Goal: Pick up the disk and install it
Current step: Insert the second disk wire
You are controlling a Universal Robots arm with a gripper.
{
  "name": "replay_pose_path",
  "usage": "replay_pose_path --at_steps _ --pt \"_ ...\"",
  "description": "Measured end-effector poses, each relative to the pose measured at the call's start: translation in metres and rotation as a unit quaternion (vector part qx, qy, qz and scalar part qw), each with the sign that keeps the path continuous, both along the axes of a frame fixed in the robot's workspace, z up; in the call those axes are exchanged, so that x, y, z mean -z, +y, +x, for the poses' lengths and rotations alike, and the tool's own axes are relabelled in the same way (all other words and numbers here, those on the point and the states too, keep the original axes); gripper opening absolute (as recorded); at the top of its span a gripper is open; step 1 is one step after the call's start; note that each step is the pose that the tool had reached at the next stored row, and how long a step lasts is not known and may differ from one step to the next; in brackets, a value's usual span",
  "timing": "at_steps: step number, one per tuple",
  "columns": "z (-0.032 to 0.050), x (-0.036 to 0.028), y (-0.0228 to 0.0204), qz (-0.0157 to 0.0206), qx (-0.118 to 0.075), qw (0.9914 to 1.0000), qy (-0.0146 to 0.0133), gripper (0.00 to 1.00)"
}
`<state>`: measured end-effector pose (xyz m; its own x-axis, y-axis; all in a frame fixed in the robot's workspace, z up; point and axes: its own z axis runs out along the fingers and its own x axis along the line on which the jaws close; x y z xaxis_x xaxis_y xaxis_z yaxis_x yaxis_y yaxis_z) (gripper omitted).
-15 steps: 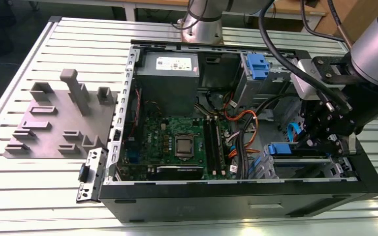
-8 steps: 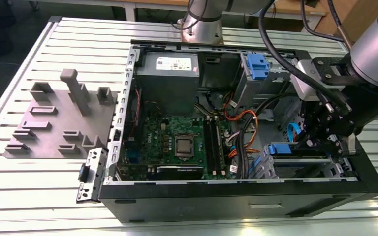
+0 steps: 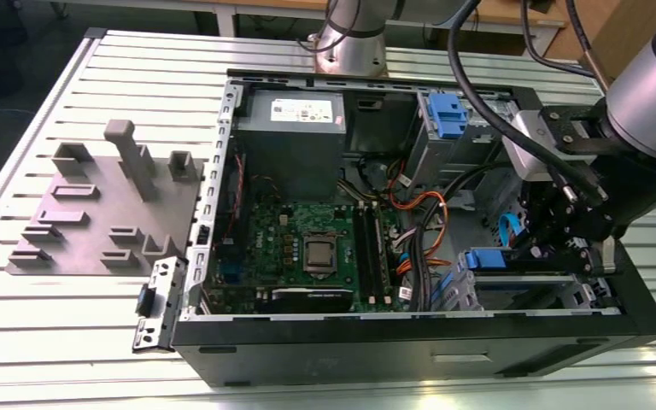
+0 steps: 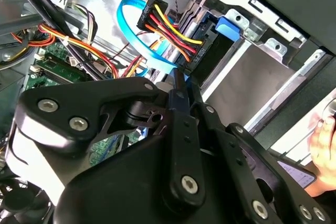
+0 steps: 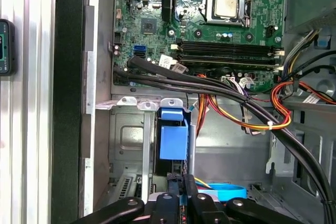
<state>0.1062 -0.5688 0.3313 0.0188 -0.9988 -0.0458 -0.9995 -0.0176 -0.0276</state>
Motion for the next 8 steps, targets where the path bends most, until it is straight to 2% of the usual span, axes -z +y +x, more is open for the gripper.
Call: replay_pose_path --at_steps 8 --pt "0.0001 0.0009 -0.0001 0.0002 0.0 1.0 0.0 0.17"
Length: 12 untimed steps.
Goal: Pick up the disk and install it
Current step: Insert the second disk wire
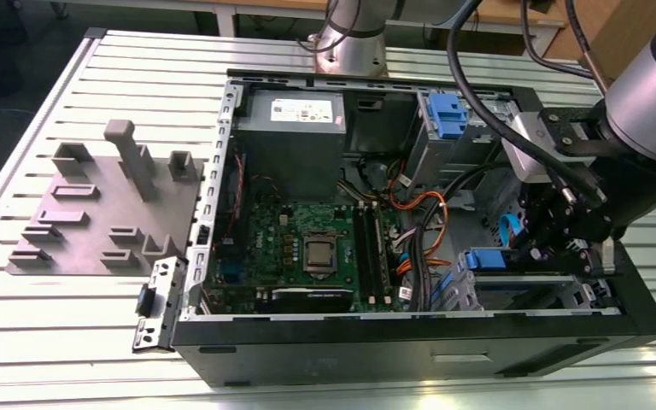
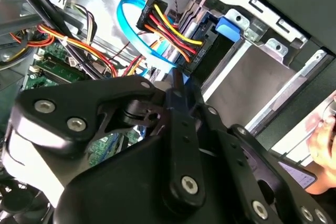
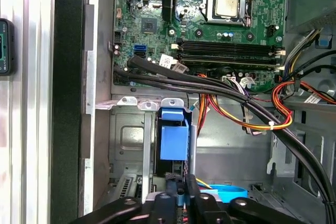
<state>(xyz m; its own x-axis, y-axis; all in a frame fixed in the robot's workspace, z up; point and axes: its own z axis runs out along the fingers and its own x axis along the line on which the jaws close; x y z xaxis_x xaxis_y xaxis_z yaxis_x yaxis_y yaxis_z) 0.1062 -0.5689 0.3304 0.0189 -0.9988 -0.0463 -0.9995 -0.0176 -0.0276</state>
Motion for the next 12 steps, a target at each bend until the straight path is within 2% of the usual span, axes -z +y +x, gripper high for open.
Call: replay_pose_path --at_steps 1,2,8,12 --pt "0.0 -0.0001 0.0 0.0 0.0 1.0 0.0 0.17" --pt "0.0 -0.0009 0.0 0.0001 0.0 1.0 0.0 0.24" --pt "0.0 -0.0146 0.0 0.0025 0.0 1.0 0.0 0.24" --pt "0.0 -0.0171 0.0 0.0033 0.0 0.99999 0.0002 0.24"
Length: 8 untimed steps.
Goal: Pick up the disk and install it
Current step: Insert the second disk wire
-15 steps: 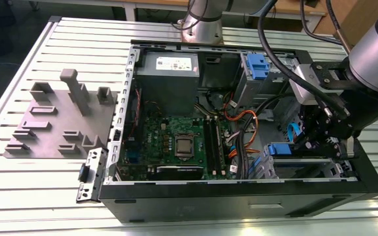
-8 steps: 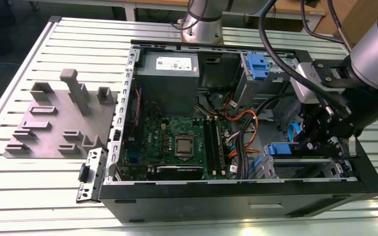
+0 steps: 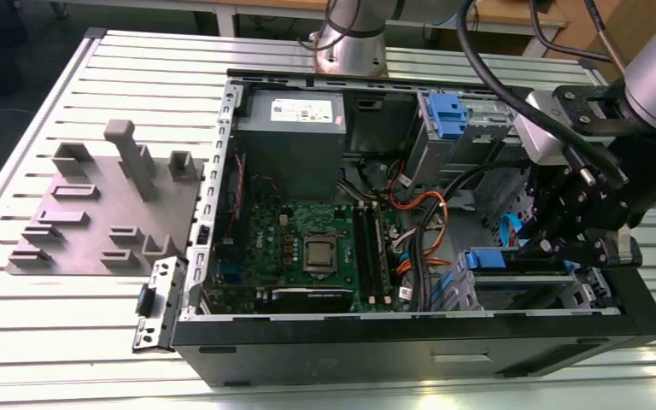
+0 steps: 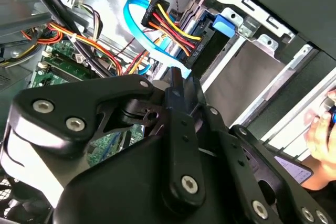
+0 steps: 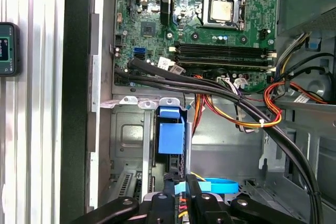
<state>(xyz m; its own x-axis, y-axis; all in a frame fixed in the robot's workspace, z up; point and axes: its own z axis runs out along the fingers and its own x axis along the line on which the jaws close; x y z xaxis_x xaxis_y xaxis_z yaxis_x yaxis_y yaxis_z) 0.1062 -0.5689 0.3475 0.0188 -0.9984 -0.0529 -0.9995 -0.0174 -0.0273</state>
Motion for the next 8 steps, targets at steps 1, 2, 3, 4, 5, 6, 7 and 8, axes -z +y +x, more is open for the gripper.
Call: replay_pose_path --at_steps 1,2,3,4,5,6,7,8 --pt "0.0 0.0 0.0 0.0 0.0 1.0 0.0 0.24" --pt "0.0 -0.0001 0.0 0.0 0.0 1.0 0.0001 0.24" --pt "0.0 -0.0001 0.0 -0.0001 0.0 1.0 0.0001 0.22" --pt "0.0 -0.0001 0.0 -0.0001 0.0 1.0 0.0001 0.16" --pt "0.0 -0.0002 0.0 -0.0001 0.0 1.0 0.0002 0.11" --pt "0.0 -0.0001 0.0 -0.0001 0.0 1.0 0.0002 0.11" --pt "0.0 -0.0002 0.0 -0.0001 0.0 1.0 0.0002 0.11" --pt "0.0 -0.0002 0.0 -0.0001 0.0 1.0 0.0003 0.11"
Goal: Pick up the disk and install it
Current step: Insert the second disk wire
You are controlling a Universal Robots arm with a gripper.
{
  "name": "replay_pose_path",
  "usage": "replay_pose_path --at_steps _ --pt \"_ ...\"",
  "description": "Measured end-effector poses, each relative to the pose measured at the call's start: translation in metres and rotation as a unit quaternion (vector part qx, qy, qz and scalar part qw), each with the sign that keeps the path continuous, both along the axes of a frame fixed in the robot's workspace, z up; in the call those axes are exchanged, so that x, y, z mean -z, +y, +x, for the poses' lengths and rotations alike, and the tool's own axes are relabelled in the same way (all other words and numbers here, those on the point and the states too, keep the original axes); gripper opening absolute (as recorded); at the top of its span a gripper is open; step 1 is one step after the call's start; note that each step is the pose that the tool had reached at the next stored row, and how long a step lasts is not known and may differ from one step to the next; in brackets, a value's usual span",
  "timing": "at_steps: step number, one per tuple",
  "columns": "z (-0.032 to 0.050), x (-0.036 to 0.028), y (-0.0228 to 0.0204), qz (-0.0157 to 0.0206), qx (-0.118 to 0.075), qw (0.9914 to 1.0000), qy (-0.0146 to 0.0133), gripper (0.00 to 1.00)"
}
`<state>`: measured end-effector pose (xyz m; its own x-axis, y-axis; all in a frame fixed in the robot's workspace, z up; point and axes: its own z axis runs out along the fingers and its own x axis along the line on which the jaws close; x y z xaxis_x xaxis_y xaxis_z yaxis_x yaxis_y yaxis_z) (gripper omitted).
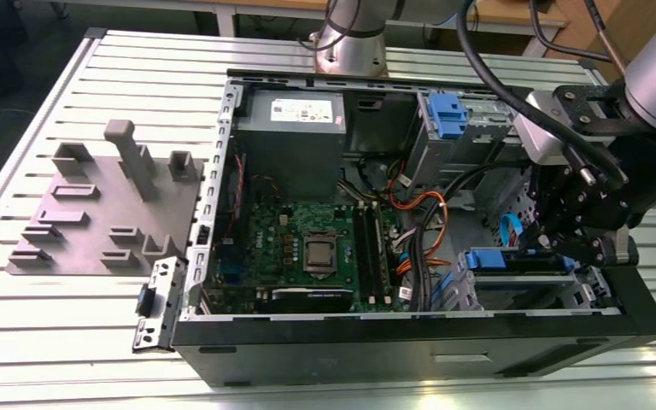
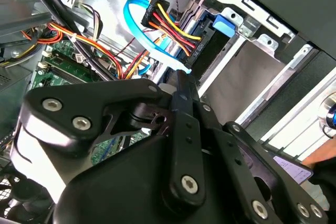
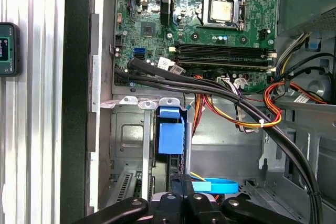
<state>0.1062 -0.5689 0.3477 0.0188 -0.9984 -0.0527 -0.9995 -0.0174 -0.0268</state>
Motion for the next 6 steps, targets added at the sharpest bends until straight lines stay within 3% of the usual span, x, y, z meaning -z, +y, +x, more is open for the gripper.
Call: replay_pose_path --at_steps 6 --pt "0.0 0.0 0.0 0.0 0.0 1.0 0.0003 0.11"
